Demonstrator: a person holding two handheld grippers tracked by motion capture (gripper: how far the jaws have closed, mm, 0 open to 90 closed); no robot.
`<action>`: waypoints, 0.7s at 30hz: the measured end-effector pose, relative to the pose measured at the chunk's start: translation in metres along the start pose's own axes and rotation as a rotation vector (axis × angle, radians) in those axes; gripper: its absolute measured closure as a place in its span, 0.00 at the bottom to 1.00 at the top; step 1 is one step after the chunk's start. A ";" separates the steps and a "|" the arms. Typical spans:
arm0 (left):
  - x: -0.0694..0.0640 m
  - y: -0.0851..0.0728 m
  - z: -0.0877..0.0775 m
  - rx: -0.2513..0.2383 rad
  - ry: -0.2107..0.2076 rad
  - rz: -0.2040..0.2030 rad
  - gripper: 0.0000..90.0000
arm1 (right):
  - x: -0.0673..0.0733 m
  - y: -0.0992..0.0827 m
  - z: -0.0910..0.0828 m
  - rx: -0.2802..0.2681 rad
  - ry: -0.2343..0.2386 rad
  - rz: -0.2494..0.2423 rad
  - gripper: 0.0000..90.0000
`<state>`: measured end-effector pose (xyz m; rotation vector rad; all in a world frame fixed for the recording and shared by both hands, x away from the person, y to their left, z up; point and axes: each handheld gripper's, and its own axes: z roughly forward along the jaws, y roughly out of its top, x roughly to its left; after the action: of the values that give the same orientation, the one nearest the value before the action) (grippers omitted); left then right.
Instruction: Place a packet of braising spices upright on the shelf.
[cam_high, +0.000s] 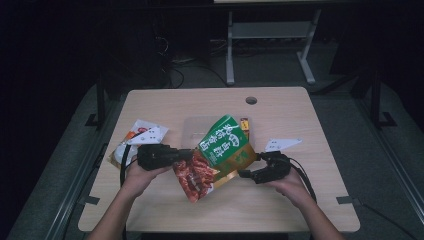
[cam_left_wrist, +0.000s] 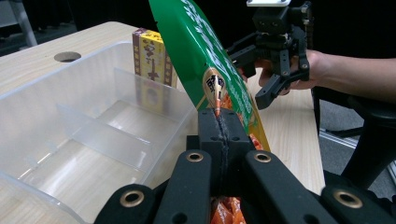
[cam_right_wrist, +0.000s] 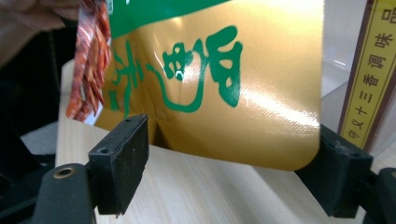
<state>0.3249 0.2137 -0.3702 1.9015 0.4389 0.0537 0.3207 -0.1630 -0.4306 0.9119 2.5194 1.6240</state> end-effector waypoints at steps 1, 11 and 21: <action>0.000 0.000 0.001 -0.003 -0.005 -0.001 1.00 | 0.000 0.000 0.000 -0.007 0.008 0.013 0.23; -0.002 -0.003 0.011 0.003 -0.010 -0.003 1.00 | 0.004 0.004 0.001 -0.049 0.074 0.011 0.28; -0.002 -0.007 0.011 -0.007 0.043 -0.005 1.00 | 0.010 0.004 0.008 -0.026 0.109 0.013 0.40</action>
<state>0.3238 0.2058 -0.3801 1.8946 0.4721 0.0923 0.3166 -0.1507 -0.4283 0.8619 2.5596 1.7528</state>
